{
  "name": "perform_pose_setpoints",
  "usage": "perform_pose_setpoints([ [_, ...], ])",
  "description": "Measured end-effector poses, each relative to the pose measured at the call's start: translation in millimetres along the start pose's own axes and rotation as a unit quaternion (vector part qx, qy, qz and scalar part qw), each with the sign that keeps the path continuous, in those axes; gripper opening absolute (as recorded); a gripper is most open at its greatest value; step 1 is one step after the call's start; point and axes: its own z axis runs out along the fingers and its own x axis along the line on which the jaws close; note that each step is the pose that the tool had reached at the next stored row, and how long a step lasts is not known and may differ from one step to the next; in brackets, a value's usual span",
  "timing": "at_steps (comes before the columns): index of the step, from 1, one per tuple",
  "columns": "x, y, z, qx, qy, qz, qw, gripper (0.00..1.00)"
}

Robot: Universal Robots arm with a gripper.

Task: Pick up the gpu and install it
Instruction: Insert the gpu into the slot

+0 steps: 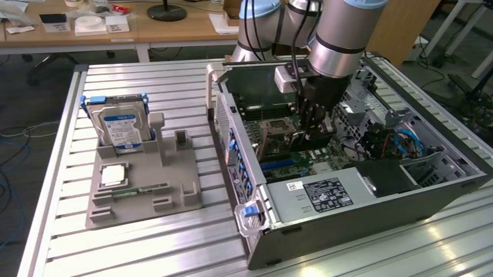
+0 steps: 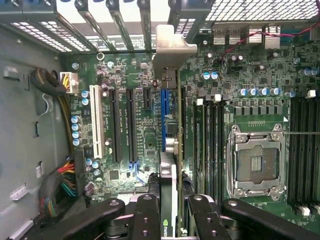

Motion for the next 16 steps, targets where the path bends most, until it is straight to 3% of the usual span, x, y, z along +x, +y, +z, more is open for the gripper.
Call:
perform_pose_setpoints([
  [7,3.1,1.5,0.3,0.0001,-0.0001,0.0,1.0,0.26],
  [16,3.6,11.7,3.4,0.0001,-0.0001,0.0,1.0,0.26],
])
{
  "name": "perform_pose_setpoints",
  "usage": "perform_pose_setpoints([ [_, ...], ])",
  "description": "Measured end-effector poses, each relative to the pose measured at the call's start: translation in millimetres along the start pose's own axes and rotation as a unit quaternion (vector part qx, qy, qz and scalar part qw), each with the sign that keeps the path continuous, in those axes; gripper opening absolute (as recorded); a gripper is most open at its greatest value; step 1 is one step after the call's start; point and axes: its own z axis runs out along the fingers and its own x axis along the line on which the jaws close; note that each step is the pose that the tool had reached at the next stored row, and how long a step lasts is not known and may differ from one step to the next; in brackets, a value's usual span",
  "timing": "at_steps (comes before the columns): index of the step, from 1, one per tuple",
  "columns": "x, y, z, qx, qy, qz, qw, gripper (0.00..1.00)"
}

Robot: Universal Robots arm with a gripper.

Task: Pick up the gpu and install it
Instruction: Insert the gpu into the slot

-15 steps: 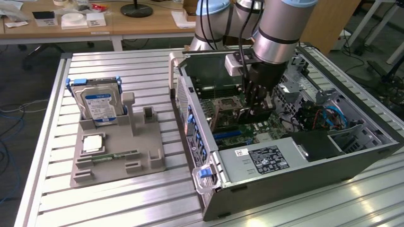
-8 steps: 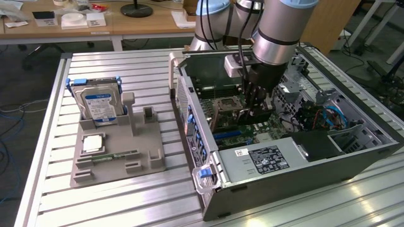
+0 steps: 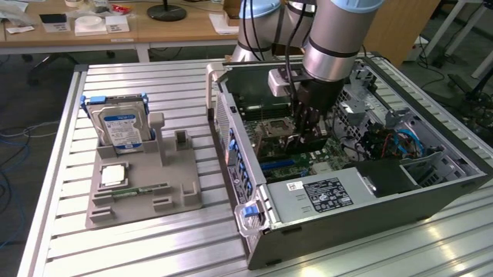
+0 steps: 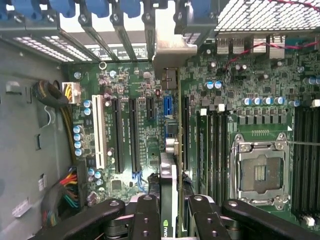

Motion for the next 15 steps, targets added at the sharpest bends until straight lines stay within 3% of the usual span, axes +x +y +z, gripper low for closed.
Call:
perform_pose_setpoints([
  [15,2.8,7.6,1.0,0.0,0.0,0.0,1.0,0.26],
])
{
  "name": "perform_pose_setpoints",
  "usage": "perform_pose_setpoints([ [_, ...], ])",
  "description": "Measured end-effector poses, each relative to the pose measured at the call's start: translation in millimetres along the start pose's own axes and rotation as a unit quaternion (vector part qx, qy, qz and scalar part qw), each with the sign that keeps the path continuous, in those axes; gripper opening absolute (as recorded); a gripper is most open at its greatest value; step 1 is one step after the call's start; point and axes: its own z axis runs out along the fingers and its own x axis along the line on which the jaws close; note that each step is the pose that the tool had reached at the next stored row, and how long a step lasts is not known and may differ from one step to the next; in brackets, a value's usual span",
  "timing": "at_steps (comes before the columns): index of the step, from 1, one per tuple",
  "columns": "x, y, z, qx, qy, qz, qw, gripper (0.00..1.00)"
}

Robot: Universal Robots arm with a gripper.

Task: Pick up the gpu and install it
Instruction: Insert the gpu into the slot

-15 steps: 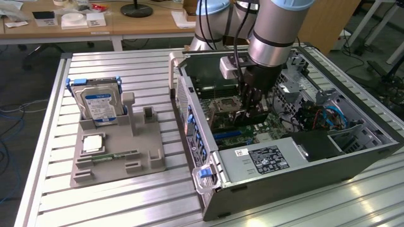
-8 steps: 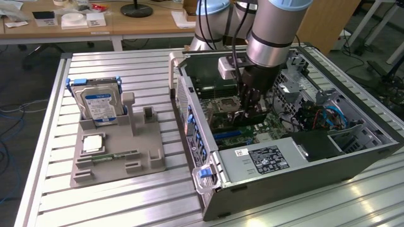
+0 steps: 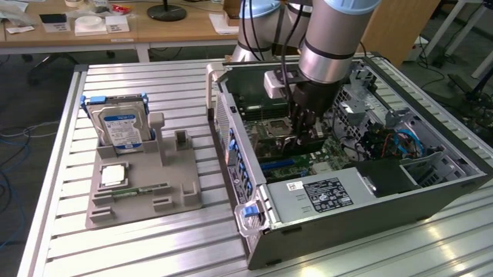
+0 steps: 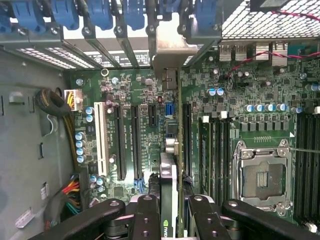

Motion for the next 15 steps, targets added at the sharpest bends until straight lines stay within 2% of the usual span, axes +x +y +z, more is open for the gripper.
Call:
perform_pose_setpoints([
  [8,0.6,6.3,4.6,0.0,0.0001,0.0,1.0,0.26],
  [15,0.7,6.9,9.5,-0.0001,0.0001,0.0,1.0,0.26],
])
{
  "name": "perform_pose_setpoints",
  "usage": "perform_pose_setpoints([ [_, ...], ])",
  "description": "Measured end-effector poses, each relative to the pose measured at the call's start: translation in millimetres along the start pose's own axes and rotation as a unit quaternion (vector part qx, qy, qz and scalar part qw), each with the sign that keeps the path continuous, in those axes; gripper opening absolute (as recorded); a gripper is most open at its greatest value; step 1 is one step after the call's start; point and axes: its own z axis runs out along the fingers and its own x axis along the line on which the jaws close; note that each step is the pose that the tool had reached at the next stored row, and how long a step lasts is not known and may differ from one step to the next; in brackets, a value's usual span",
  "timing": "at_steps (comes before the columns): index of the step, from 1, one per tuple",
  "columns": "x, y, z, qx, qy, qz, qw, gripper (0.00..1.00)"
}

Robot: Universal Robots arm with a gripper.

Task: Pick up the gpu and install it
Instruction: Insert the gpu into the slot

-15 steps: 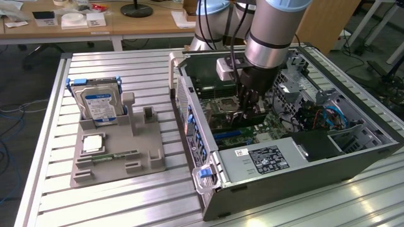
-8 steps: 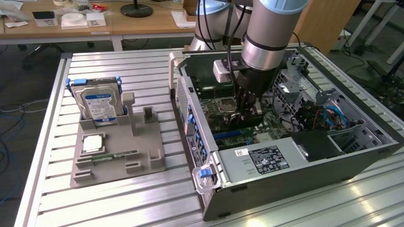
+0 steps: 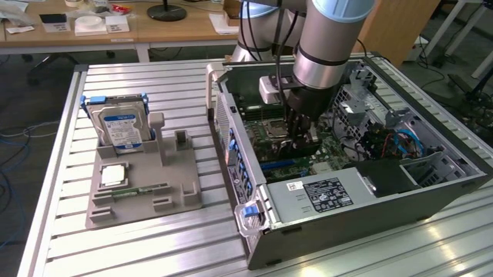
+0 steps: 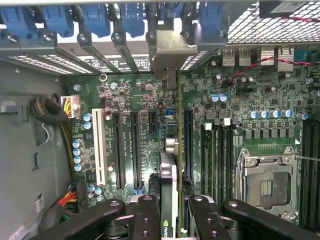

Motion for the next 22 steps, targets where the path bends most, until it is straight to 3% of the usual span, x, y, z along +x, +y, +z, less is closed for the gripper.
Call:
perform_pose_setpoints([
  [22,-0.8,9.8,7.7,0.0001,0.0,0.002,1.0,0.26],
])
